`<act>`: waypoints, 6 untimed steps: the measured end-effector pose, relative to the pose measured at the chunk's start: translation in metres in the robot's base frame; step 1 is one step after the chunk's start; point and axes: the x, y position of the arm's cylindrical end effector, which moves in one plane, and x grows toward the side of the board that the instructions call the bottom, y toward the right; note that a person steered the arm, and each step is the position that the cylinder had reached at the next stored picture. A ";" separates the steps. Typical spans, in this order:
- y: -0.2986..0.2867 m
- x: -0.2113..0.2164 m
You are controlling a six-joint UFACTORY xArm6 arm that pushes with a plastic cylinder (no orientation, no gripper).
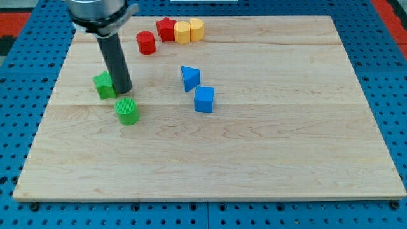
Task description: Push green circle into the green star
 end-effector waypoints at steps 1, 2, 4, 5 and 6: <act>0.038 -0.001; 0.094 0.068; 0.034 0.073; -0.011 0.064; -0.037 0.054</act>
